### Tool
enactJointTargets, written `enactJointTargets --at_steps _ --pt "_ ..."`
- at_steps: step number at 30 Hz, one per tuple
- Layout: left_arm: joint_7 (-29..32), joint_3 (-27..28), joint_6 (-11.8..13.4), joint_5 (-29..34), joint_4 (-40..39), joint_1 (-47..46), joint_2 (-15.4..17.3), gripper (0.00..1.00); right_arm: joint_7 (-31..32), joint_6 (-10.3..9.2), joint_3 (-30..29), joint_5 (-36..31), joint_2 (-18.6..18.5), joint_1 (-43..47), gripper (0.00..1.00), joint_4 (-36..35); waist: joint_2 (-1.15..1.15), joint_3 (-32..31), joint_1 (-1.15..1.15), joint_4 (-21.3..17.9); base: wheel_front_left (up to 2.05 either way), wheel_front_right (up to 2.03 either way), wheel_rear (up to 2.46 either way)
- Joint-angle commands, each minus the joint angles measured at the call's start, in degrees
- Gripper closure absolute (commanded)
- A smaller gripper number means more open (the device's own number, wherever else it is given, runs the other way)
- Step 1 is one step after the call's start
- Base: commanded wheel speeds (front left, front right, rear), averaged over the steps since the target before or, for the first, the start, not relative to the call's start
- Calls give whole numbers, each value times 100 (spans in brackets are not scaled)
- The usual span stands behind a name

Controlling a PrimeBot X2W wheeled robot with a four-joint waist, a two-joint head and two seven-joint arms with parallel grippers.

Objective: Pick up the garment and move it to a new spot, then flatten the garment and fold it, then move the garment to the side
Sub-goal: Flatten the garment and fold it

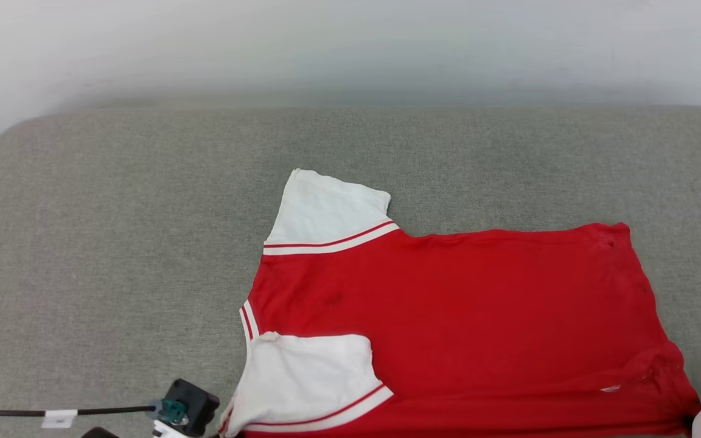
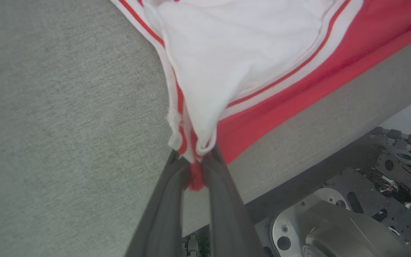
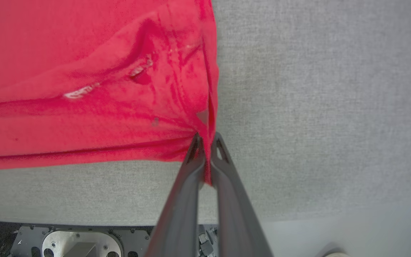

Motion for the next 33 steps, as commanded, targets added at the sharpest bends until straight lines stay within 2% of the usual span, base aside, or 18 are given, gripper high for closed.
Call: enactJointTargets --at_steps 1,8,9,10,11,12,18,23,28,33 --pt "-12 -35 -31 -62 84 81 -56 100 65 -11 -84 -16 26 157 100 -96 0 57 0 -20 0 0 0" --pt "-145 -156 -228 -100 449 -52 -340 100 60 -11 -18 -83 119 166 100 -11 0 155 0 -45 0 0 0" --pt "-155 -179 -270 -88 520 -74 -373 100 14 -11 8 -108 109 128 83 15 0 163 0 -43 0 0 0" --pt "-176 -188 -308 -85 576 -93 -402 92 -42 -11 18 -118 104 74 6 41 0 171 0 -41 0 0 0" --pt "-201 -195 -324 -76 637 -116 -425 33 -107 -11 -2 -122 130 20 0 83 0 175 0 -37 0 0 0" --pt "-224 -196 -351 -61 696 -143 -446 0 -143 -11 -2 -131 145 0 0 129 0 170 0 -31 0 0 0" --pt "-688 1 -350 -94 923 -205 -622 0 -442 -10 15 -10 95 -147 0 144 0 14 0 5 0 0 0" --pt "-1393 324 -209 -19 964 -273 -775 0 -962 -9 -2 102 59 -334 0 -73 0 -174 0 0 0 0 0" --pt "-2640 698 -127 226 945 -323 -1003 0 -2112 -8 92 80 -9 -522 0 -368 0 -308 0 -12 0 0 0" --pt "-3551 1070 24 384 983 -287 -1270 0 -3172 -9 230 219 171 -569 0 -663 0 -395 0 -2 0 0 0"
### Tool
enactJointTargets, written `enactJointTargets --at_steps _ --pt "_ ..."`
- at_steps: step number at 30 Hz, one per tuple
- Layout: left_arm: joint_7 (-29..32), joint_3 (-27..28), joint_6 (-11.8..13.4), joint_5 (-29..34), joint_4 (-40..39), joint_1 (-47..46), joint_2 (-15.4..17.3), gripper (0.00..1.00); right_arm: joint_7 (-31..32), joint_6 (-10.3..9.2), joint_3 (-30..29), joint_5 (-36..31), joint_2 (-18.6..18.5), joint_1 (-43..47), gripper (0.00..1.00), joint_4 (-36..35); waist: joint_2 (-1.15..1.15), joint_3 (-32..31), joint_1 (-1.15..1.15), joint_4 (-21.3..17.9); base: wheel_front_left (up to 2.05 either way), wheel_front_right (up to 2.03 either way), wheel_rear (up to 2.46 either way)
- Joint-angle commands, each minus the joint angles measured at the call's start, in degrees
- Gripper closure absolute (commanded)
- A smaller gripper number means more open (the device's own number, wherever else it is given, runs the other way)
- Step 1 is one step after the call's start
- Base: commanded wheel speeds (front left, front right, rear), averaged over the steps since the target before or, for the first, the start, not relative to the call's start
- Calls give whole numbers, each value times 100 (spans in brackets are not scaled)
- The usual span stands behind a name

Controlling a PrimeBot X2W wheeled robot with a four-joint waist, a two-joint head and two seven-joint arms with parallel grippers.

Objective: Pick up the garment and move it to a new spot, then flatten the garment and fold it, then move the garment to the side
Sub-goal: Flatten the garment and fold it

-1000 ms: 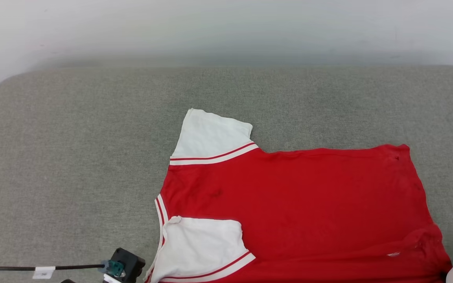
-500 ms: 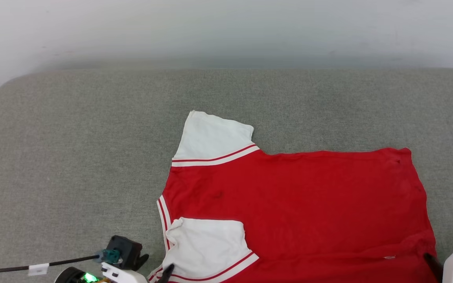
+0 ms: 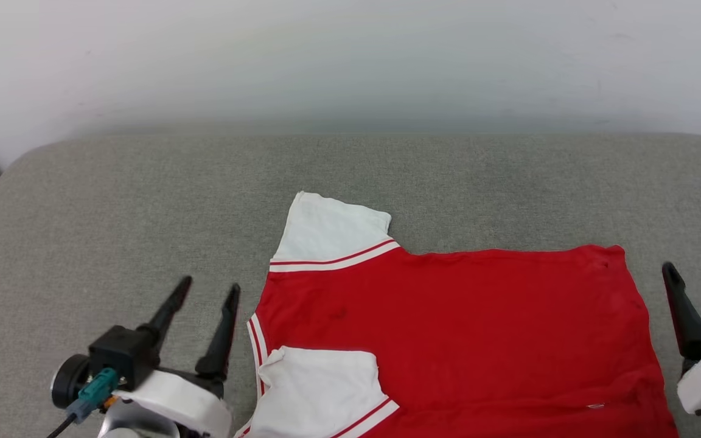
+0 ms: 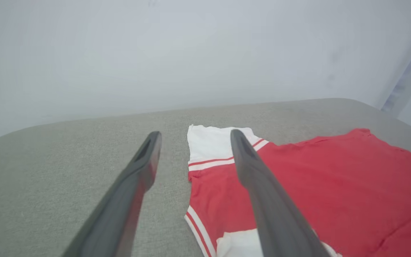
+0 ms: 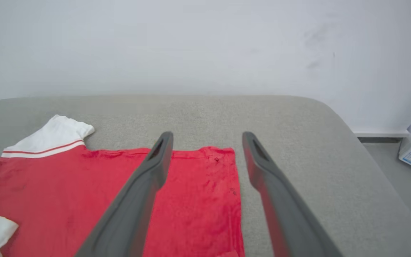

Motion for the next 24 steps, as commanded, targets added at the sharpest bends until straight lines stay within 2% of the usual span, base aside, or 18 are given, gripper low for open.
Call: enactJointTargets --at_steps 1,4,9,17,23,24 --pt "-156 171 109 55 -4 45 -142 0 -321 -4 73 128 98 18 0 -113 0 -22 0 4 0 0 0" --pt "-264 440 201 212 -69 147 -385 0 -795 -4 145 216 219 131 0 -244 0 -45 0 -8 0 0 0" --pt "-288 1002 97 726 -321 382 -810 0 -1465 -4 204 42 376 247 0 -389 0 -24 0 -41 0 0 0" --pt "-282 1635 -487 1296 -317 648 -1366 0 -2041 -4 328 -117 570 264 0 -221 0 99 0 -118 0 0 0" --pt "-283 1854 -842 1607 -108 567 -1502 0 -2216 -4 360 -114 600 157 0 -79 0 259 0 -205 0 0 0" --pt "-276 1796 -1004 1630 44 446 -1442 0 -2234 -4 350 -165 557 107 0 -51 0 354 0 -226 0 0 0"
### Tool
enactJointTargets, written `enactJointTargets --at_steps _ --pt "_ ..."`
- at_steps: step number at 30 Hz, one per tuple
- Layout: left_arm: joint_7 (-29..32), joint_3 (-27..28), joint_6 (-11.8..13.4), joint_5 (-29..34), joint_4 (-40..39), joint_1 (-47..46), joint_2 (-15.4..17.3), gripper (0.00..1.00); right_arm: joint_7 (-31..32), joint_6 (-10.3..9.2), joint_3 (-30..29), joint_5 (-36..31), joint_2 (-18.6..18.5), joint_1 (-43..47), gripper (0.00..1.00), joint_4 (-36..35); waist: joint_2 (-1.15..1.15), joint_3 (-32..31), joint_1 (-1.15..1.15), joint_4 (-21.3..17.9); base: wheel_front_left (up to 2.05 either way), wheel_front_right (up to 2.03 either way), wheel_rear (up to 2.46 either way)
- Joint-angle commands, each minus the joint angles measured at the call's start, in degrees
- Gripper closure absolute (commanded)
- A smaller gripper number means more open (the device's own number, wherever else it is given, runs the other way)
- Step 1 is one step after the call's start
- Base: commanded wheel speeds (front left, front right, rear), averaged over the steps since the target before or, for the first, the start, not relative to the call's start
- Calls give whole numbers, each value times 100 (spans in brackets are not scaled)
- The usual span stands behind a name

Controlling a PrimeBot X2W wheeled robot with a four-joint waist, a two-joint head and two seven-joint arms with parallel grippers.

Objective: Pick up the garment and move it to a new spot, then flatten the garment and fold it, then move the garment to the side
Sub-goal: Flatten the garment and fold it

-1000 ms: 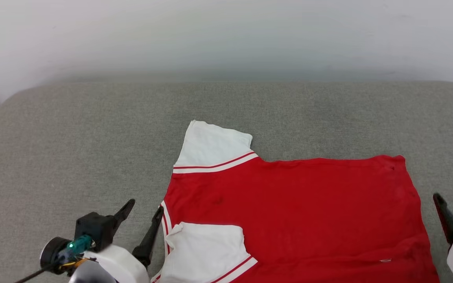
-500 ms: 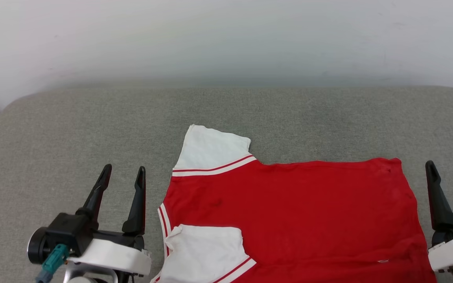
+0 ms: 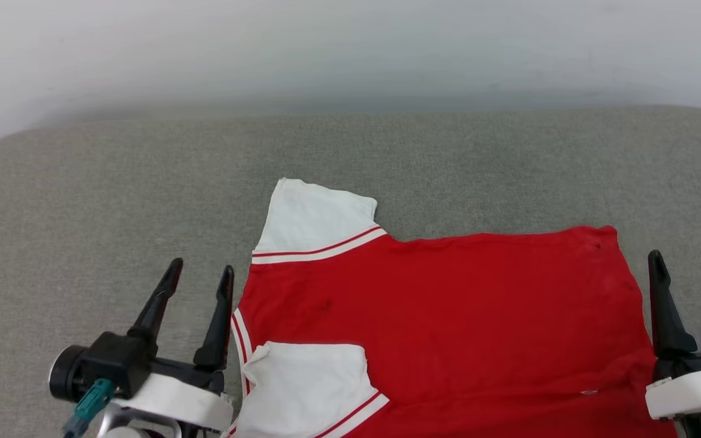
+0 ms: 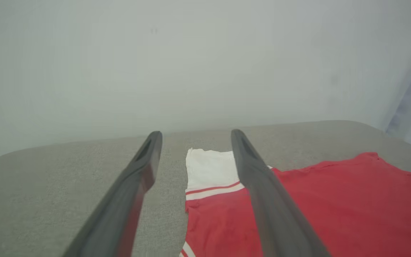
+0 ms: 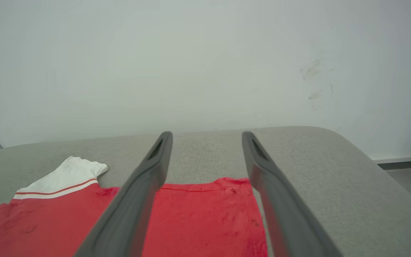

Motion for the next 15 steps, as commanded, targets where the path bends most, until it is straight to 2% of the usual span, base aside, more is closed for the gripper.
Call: enactJointTargets --at_steps 1,8,11,15 --pt "52 -78 -152 59 149 -222 104 0 -57 -4 5 -24 -31 -130 0 7 0 140 0 -42 0 0 0" --pt "844 -202 -725 -73 509 -1429 459 0 -68 -4 -12 40 -53 -332 0 -55 0 659 0 -197 0 0 0" --pt "1409 -314 -960 -95 769 -2141 746 0 -71 -4 52 48 -8 -468 0 -68 0 896 0 -326 0 0 0" --pt "2252 -490 -1130 -509 1075 -3177 1054 0 -83 -4 174 22 13 -635 0 -71 0 1234 0 -534 0 0 0"
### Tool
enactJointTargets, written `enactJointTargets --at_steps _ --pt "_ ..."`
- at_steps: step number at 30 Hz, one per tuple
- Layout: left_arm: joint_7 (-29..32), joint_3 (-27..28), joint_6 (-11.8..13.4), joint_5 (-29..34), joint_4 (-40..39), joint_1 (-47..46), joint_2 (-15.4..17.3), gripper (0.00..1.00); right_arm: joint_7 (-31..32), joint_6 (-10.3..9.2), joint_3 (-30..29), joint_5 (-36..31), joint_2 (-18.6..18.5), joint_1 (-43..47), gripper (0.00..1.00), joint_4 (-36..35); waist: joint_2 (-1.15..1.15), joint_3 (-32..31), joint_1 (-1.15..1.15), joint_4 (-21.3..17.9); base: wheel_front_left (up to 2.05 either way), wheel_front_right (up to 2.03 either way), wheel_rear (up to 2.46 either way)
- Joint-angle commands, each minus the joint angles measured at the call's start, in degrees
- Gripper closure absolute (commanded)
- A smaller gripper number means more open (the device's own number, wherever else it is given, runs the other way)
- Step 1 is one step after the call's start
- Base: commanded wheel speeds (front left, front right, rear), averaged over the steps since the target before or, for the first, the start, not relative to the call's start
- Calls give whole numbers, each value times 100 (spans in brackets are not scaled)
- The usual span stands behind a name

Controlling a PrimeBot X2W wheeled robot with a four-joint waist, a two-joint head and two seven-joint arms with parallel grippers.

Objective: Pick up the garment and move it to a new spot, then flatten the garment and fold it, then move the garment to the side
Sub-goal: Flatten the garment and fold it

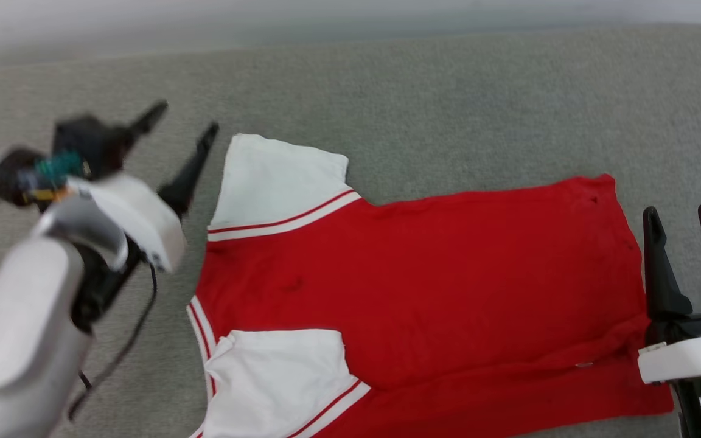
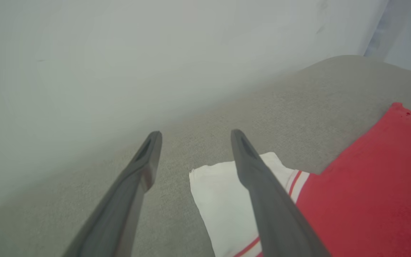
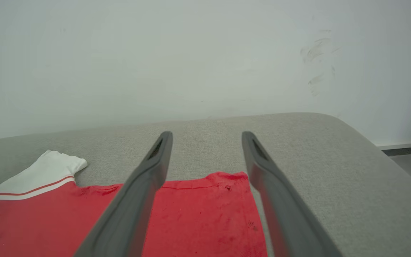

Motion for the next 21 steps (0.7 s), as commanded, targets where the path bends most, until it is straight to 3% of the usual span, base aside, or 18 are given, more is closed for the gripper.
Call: enactJointTargets --at_steps 1,9,16,21 --pt "211 -45 -21 -144 75 -261 92 0 -47 -4 29 -27 28 -118 0 -5 0 275 -1 -230 0 0 0" --pt "2716 -905 -40 -1480 544 -1759 1115 0 -224 -4 261 33 154 -413 0 237 0 825 -1 -703 0 0 0" --pt "3996 -1061 -42 -2190 833 -2295 1341 0 -322 -4 406 94 247 -532 0 576 0 1121 -1 -928 0 0 0" --pt "4435 -1127 -16 -2285 1014 -2517 1381 0 -416 -4 498 148 299 -665 0 700 0 1340 -1 -1080 0 0 0"
